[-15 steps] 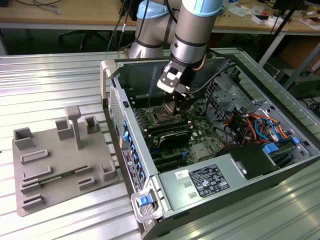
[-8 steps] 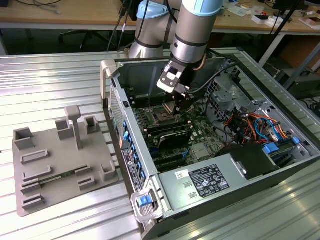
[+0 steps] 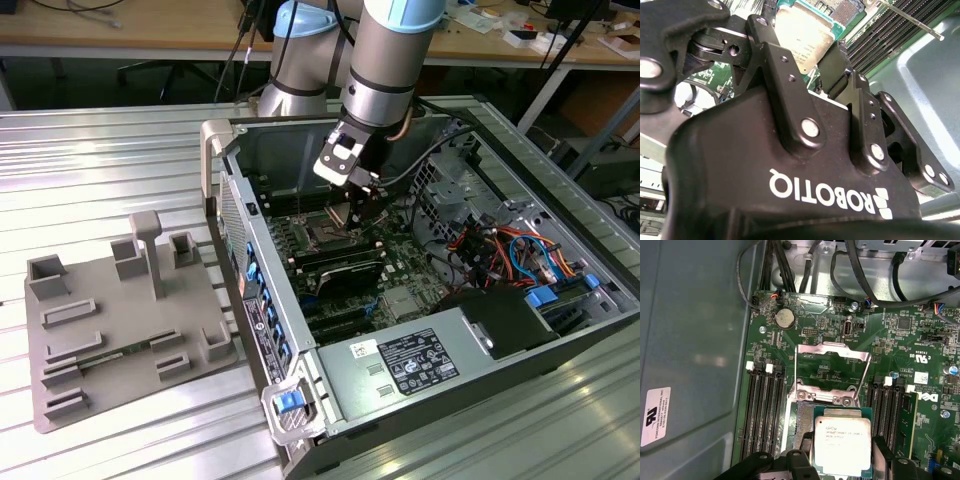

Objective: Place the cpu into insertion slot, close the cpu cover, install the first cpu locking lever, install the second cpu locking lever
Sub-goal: 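Place the cpu into insertion slot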

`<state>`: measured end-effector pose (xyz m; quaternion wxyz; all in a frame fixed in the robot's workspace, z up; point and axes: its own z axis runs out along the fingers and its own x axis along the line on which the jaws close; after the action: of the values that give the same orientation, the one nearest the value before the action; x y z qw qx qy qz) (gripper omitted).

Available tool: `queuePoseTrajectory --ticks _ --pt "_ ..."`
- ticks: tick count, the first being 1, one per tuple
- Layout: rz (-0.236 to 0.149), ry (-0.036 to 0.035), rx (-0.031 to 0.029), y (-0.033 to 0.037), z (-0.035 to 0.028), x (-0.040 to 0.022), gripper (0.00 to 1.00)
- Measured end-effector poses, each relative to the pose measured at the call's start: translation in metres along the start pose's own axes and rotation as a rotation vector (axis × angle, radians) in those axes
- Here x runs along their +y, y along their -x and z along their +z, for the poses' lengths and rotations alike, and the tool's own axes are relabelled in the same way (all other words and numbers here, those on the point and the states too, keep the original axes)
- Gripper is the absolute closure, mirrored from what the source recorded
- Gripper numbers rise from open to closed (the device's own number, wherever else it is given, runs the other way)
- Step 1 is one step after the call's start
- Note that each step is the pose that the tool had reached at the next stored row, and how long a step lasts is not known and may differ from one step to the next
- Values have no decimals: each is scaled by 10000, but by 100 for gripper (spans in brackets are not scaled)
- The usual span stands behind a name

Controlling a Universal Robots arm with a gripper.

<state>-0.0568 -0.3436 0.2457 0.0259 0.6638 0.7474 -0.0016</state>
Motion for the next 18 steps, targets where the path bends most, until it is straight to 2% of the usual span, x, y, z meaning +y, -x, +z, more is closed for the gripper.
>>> queuePoseTrajectory --ticks 18 --pt "92 -4 -11 0 0 0 45"
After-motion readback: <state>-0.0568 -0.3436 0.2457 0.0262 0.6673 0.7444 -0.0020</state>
